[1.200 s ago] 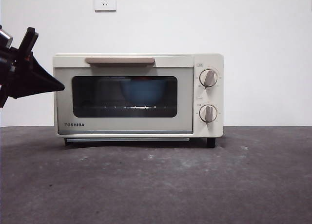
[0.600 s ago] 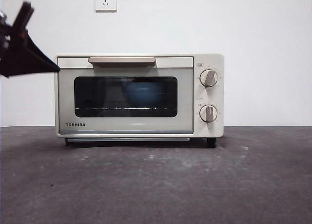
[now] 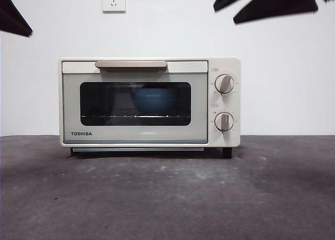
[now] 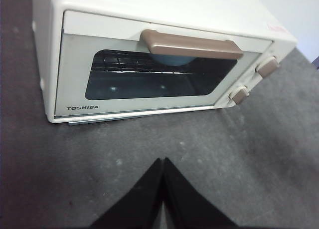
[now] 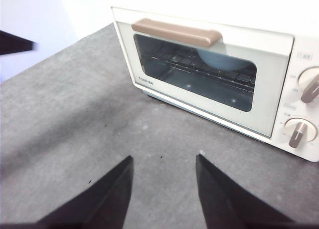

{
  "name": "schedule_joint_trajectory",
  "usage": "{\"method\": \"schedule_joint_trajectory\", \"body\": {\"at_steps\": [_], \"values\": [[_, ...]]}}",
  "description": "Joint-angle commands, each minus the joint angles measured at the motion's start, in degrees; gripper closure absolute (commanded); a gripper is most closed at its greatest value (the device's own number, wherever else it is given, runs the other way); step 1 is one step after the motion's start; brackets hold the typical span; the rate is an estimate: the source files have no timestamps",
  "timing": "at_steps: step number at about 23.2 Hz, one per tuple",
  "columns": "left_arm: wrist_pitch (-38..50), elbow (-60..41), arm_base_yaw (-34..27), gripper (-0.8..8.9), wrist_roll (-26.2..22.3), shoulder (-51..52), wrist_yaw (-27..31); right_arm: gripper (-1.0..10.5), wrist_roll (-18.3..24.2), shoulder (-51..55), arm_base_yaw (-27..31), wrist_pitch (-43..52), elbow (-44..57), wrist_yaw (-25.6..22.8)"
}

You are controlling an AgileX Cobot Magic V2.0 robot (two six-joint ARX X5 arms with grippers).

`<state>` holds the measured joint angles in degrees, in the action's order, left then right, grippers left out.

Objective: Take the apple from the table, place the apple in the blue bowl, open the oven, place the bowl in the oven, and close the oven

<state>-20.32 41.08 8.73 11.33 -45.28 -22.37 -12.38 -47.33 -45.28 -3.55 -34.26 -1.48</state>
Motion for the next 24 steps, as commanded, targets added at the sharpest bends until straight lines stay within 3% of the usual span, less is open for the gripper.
{"method": "schedule_joint_trajectory", "body": {"at_steps": [1, 11, 13, 16, 24], "values": [[-2.08, 0.87, 1.07, 8.07, -2.14, 2.14, 2.05, 7.5, 0.44, -0.20, -0.35, 2.21, 0.17, -0.17], [-4.57, 0.87, 1.68, 8.07, -2.29, 5.99, 2.38, 7.5, 0.39, -0.15, -0.35, 6.25, 0.17, -0.22], [-4.57, 0.87, 1.68, 8.07, -2.27, 5.99, 2.38, 7.9, 0.31, -0.15, -0.35, 5.97, 0.17, -0.24], [-4.57, 0.87, 1.68, 8.06, -2.25, 5.99, 2.38, 9.5, 0.22, -0.17, -0.35, 5.88, 0.17, -0.24], [-4.39, 0.87, 1.68, 8.06, -2.08, 5.99, 2.38, 9.4, 0.46, -0.15, -0.35, 5.99, 0.17, -5.38]]}}
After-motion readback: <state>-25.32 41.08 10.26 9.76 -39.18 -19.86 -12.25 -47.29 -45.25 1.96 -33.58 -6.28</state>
